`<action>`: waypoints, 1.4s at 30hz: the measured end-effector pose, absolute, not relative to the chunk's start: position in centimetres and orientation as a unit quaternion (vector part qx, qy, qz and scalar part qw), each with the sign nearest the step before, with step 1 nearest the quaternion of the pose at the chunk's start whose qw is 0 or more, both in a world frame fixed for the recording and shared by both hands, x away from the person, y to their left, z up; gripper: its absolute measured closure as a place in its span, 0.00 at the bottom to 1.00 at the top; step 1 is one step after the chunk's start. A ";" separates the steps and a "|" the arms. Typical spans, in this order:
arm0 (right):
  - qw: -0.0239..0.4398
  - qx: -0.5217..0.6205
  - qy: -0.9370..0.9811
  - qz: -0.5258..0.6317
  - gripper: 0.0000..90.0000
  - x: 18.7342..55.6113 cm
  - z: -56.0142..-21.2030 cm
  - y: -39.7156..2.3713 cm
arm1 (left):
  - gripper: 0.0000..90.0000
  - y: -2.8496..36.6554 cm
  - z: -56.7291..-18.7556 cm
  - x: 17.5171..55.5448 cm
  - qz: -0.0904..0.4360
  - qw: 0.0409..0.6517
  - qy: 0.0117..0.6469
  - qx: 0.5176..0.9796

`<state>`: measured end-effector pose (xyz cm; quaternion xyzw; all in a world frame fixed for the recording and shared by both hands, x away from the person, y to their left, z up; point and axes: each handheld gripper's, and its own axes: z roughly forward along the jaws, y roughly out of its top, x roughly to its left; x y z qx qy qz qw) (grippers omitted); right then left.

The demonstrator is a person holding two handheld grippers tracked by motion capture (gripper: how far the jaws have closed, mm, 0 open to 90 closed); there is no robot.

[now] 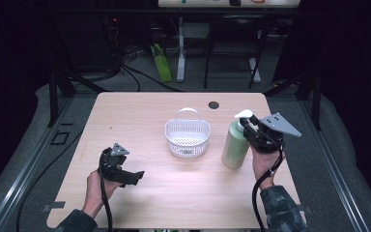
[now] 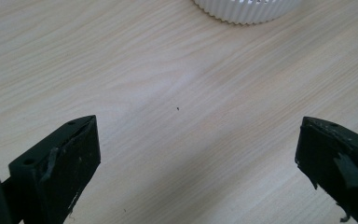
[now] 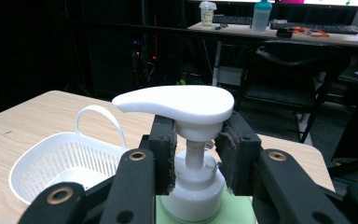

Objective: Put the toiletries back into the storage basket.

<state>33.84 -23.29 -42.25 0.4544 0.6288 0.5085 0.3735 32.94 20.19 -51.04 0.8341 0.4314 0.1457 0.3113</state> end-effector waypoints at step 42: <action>0.356 0.427 0.648 0.521 0.76 33.6 -39.4 -22.8 | 0.00 20.6 -51.4 33.2 0.141 0.305 0.435 0.836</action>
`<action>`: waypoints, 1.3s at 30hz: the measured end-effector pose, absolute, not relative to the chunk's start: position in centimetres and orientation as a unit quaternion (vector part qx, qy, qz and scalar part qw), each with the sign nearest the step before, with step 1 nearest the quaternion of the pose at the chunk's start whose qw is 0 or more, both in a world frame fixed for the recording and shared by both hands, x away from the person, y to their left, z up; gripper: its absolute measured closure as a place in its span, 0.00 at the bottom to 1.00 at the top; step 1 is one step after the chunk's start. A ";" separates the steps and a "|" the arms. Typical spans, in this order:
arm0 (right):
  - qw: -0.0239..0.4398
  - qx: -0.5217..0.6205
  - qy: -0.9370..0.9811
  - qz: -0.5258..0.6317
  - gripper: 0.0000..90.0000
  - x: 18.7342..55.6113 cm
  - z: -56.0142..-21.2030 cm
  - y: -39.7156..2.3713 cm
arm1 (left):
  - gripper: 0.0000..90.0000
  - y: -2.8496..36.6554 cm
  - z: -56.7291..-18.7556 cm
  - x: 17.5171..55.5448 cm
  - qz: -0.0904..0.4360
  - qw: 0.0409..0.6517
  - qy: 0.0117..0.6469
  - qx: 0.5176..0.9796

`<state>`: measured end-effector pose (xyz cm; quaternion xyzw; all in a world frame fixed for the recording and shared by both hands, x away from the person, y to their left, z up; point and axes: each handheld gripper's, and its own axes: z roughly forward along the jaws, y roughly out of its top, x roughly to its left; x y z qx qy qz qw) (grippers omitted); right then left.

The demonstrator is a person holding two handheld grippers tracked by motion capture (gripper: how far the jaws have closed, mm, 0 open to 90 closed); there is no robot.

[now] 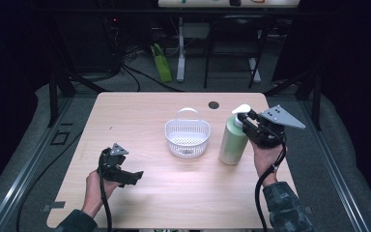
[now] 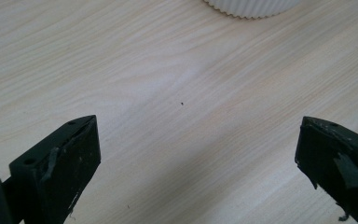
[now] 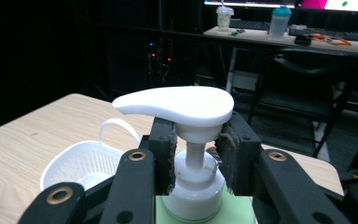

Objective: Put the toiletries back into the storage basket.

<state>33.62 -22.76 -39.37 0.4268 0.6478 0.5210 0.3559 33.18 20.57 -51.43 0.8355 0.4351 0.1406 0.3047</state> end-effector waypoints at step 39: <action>0.318 0.392 0.680 0.532 0.76 33.5 -36.3 -21.6 | 0.00 21.3 -51.7 33.3 0.134 0.301 0.446 0.832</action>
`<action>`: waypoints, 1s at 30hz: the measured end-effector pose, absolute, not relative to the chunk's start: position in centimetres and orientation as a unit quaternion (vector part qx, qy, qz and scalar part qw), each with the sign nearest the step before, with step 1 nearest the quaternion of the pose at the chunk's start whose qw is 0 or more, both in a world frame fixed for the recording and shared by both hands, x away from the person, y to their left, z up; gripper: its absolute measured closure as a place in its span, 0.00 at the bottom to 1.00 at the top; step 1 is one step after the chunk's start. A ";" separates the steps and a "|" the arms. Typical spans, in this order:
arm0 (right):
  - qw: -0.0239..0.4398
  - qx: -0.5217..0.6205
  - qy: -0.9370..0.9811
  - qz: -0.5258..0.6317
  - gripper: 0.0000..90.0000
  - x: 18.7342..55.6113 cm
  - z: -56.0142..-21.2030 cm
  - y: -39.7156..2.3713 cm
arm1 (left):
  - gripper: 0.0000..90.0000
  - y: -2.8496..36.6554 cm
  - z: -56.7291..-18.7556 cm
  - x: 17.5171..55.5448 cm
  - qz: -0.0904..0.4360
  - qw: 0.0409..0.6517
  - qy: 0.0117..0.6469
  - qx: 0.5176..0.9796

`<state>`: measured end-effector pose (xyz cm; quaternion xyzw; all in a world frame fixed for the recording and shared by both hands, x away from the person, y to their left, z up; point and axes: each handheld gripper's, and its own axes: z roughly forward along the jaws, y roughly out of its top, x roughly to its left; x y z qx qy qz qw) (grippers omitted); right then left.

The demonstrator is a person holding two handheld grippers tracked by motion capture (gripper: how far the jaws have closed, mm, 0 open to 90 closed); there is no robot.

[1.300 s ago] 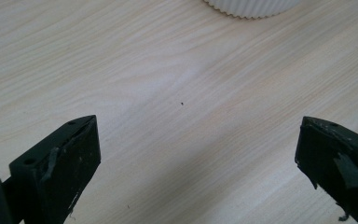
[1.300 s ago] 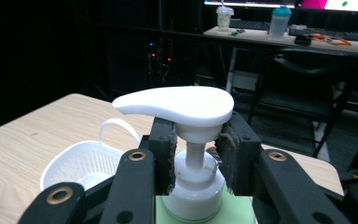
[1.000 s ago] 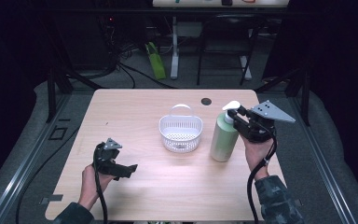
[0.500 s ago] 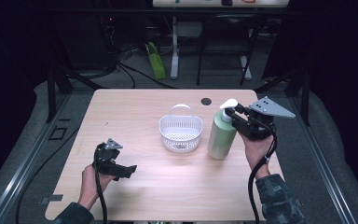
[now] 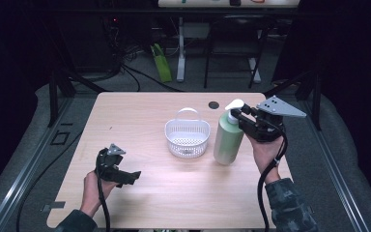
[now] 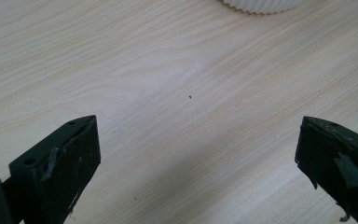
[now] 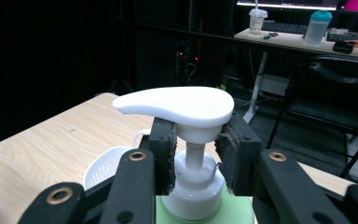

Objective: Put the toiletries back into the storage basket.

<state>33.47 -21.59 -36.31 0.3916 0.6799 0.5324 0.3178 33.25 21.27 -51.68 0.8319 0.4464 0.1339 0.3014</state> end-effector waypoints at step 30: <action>0.320 0.381 0.675 0.545 0.76 33.9 -32.9 -21.9 | 0.00 21.3 -51.7 33.3 0.129 0.301 0.448 0.832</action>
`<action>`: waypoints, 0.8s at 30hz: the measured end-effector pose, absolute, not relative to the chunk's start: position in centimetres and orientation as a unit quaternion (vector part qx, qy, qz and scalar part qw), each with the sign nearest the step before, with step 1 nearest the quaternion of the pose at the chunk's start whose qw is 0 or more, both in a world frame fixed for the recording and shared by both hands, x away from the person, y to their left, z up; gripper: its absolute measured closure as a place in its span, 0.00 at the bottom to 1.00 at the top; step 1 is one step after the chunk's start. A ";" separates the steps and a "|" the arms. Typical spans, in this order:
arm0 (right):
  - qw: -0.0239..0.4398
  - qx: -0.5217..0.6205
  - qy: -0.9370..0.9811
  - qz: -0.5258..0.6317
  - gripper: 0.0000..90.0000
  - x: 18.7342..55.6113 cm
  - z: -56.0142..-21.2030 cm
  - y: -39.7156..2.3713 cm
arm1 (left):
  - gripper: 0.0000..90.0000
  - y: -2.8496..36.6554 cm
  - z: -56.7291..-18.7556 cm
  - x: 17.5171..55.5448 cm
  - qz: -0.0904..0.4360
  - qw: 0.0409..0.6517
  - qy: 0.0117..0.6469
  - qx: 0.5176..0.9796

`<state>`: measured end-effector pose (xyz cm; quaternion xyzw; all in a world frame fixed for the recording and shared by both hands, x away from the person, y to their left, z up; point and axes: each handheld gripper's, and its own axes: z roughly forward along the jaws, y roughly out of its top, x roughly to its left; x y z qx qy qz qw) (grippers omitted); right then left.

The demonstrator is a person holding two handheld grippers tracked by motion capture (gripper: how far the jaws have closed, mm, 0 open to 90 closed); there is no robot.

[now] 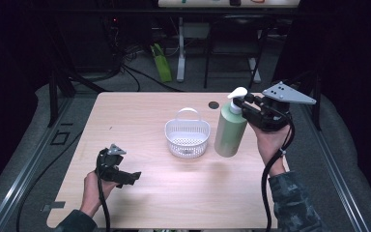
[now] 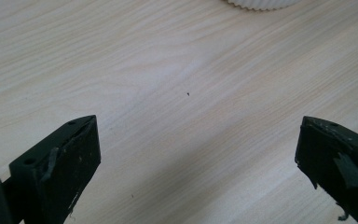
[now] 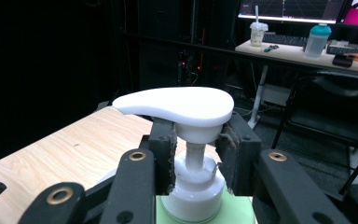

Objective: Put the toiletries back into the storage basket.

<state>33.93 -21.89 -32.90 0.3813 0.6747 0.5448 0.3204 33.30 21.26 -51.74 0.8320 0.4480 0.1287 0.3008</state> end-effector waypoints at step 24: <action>0.334 0.363 0.672 0.553 0.76 34.7 -29.8 -21.0 | 0.01 20.7 -52.0 33.3 0.123 0.290 0.441 0.840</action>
